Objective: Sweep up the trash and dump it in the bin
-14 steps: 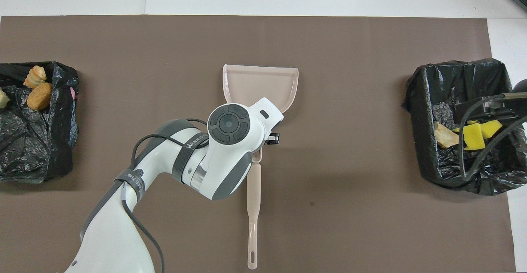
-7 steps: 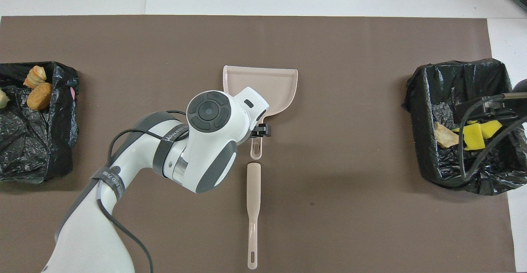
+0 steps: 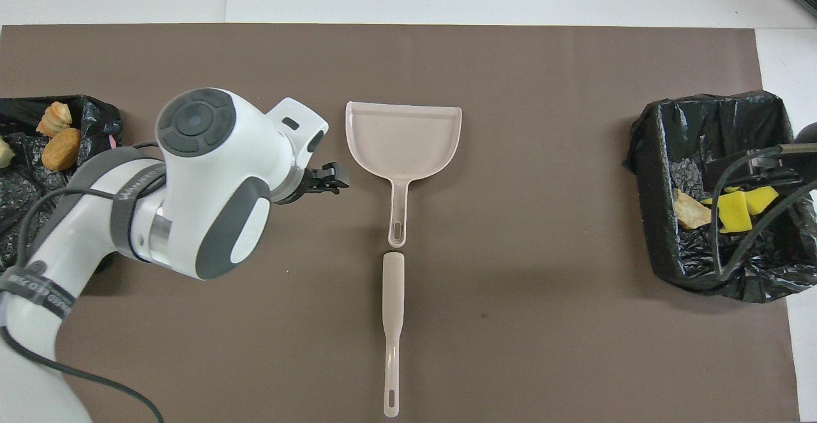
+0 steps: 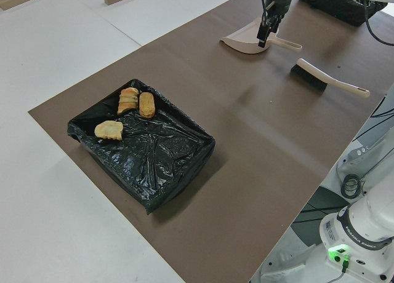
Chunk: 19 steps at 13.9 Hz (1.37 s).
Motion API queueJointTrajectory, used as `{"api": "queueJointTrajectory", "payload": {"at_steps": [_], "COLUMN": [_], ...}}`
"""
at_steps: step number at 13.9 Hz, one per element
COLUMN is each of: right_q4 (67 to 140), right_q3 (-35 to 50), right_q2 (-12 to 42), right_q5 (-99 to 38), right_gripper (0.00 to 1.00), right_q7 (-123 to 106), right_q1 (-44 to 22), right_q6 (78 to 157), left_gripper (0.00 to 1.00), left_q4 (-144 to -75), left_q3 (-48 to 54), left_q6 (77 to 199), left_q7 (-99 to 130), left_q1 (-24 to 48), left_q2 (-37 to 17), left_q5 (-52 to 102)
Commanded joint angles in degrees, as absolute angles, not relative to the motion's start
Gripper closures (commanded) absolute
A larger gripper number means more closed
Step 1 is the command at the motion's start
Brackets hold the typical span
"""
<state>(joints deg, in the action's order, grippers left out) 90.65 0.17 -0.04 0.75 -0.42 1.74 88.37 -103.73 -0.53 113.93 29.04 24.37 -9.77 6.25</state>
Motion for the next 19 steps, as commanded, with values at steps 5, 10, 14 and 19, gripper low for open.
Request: {"api": "queueJointTrajectory", "payload": {"at_steps": [5, 10, 14, 19], "right_q4": [90.18, 90.18, 90.18, 90.18], "right_q3": [0.26, 0.18, 0.26, 0.26], "right_q2": [0.0, 0.0, 0.0, 0.0], "right_q5": [-0.35, -0.35, -0.35, -0.35], "right_gripper": [0.0, 0.0, 0.0, 0.0], "right_q7": [-0.18, -0.18, -0.17, -0.09], "right_q1": [2.02, 2.02, 2.02, 2.02], "right_q6": [87.71, 87.71, 87.71, 87.71], "left_gripper": [0.0, 0.0, 0.0, 0.0], "left_q4": [-105.12, -104.94, -102.67, -92.92], "left_q3": [-0.18, -0.18, -0.18, -0.09], "left_q6": [101.35, 98.53, 98.18, 87.74], "left_q7": [16.54, 6.0, 1.93, 1.67], "left_q1": [11.36, 2.04, 0.09, 0.61], "left_q2": [-2.99, -0.79, 0.26, 2.46], "left_q5": [6.59, 5.89, 3.44, 0.97]}}
